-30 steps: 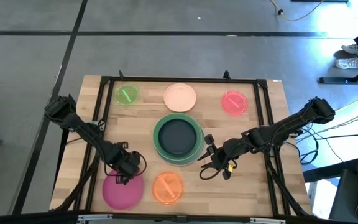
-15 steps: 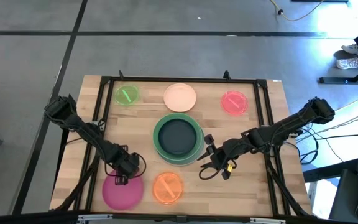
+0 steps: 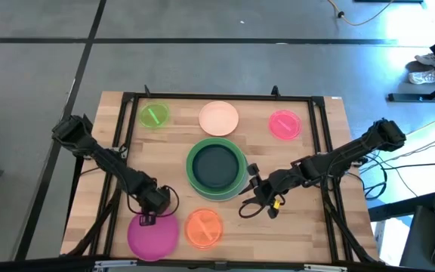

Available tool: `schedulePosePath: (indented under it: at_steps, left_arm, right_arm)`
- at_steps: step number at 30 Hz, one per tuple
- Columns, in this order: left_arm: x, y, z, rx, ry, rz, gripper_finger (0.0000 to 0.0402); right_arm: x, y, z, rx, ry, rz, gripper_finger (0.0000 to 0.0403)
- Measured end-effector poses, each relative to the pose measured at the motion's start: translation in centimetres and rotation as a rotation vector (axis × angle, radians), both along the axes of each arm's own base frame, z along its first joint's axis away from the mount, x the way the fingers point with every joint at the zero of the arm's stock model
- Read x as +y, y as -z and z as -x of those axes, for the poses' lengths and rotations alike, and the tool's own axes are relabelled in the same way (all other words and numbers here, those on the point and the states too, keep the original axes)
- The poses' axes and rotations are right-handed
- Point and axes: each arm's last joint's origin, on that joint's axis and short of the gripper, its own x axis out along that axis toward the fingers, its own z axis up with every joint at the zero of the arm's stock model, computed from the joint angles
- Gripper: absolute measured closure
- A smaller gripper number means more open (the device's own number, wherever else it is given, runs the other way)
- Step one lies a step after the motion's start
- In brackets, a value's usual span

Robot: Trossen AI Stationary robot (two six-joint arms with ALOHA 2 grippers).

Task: Stack plastic plates
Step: Stack the pink plate on top of the black plate

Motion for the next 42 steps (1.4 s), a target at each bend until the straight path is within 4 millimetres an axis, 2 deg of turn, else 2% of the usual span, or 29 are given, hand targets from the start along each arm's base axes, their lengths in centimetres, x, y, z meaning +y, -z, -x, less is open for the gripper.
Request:
schedulePosePath:
  at_steps: [6,9,14,19,25,33,37,42]
  left_arm:
    - [1.7,-2.5,0.1,-0.103,-0.114,0.017,0.0395]
    - [2.9,-4.5,0.6,-0.155,-0.165,0.019,0.0395]
    - [5.2,-7.9,0.2,-0.414,-0.315,-0.062,0.0393]
    - [7.3,-9.2,-0.7,-0.596,-0.390,-0.212,0.0390]
    - [9.8,-9.5,-2.5,-0.712,-0.477,-0.394,0.0389]
    - [12.3,-7.9,-5.4,-0.724,-0.564,-0.568,0.0387]
    - [13.1,-6.8,-7.2,-0.744,-0.546,-0.575,0.0387]
    - [13.8,-5.3,-8.6,-0.716,-0.525,-0.547,0.0387]
  right_arm:
    - [0.1,0.7,0.0,0.060,0.000,-0.024,0.0274]
    - [0.1,0.8,0.1,0.082,0.003,-0.035,0.0274]
    - [0.1,0.8,0.1,0.085,-0.010,-0.044,0.0274]
    - [0.1,0.7,0.1,0.082,-0.010,-0.045,0.0274]
    - [0.1,0.7,0.1,0.078,-0.008,-0.045,0.0274]
    - [0.1,0.7,0.1,0.080,-0.004,-0.049,0.0274]
    - [0.1,0.7,0.1,0.088,0.009,-0.060,0.0274]
    - [-0.1,0.7,0.0,0.077,0.065,-0.044,0.0274]
